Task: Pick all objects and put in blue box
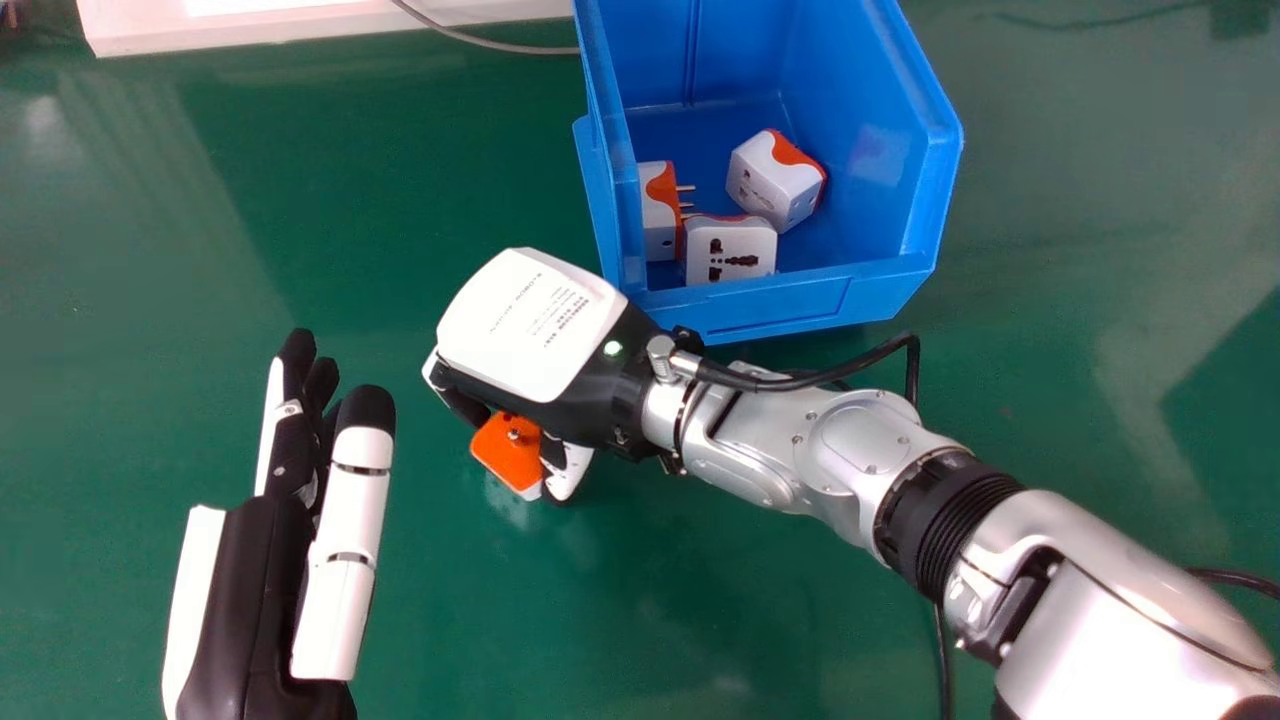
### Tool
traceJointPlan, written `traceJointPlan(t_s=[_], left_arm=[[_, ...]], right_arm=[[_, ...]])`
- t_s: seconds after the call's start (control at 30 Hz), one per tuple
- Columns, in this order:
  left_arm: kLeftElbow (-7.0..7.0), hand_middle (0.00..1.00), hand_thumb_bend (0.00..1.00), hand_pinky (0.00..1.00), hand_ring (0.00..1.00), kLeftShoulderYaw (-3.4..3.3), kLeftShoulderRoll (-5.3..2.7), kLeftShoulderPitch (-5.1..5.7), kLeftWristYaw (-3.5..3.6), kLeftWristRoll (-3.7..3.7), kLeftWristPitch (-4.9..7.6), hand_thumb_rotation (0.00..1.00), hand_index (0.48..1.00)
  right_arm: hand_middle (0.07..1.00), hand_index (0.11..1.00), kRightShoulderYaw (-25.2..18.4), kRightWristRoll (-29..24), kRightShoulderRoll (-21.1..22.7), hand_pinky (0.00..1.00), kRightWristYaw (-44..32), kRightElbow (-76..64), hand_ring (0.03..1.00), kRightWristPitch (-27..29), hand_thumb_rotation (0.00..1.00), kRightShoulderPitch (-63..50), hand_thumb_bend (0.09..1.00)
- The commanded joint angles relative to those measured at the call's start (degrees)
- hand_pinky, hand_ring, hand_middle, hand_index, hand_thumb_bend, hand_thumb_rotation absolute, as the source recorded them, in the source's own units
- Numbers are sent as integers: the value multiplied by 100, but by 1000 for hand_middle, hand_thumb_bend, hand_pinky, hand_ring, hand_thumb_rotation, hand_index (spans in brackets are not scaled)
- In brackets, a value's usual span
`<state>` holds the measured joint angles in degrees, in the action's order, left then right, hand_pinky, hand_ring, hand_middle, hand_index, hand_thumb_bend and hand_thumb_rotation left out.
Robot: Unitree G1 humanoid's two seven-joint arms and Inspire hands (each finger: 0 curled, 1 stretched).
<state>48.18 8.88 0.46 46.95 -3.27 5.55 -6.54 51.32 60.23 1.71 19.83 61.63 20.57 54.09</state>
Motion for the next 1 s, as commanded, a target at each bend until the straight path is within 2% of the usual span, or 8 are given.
traceJointPlan(t_s=[0.0, 0.4, 0.47, 0.6, 0.97], left_arm=[[169, 1000, 468, 928, 981, 19, 9, 37, 14, -26, 90, 929, 1000], [189, 1000, 472, 930, 982, 12, 16, 6, 14, -36, 46, 931, 1000], [189, 1000, 470, 931, 983, 15, 16, -1, 12, -30, 42, 932, 1000], [191, 1000, 469, 932, 983, 31, 15, -4, 4, -8, 35, 932, 1000], [246, 1000, 466, 934, 984, 9, 20, -59, 4, -7, -85, 935, 1000]], right_arm=[[422, 474, -34, -63, -40, 119, 78, -111, 145, -2, 1, -2, 528], [398, 488, -35, -53, -2, 187, 196, -183, 210, 73, 0, -20, 524], [432, 503, -38, -60, 1, 226, 179, -182, 272, 80, 0, -27, 520], [454, 513, -32, -47, -17, 253, 243, -160, 312, 65, 0, -36, 517], [486, 505, -211, -238, -42, 310, 58, -435, 369, -9, 0, -182, 510]])
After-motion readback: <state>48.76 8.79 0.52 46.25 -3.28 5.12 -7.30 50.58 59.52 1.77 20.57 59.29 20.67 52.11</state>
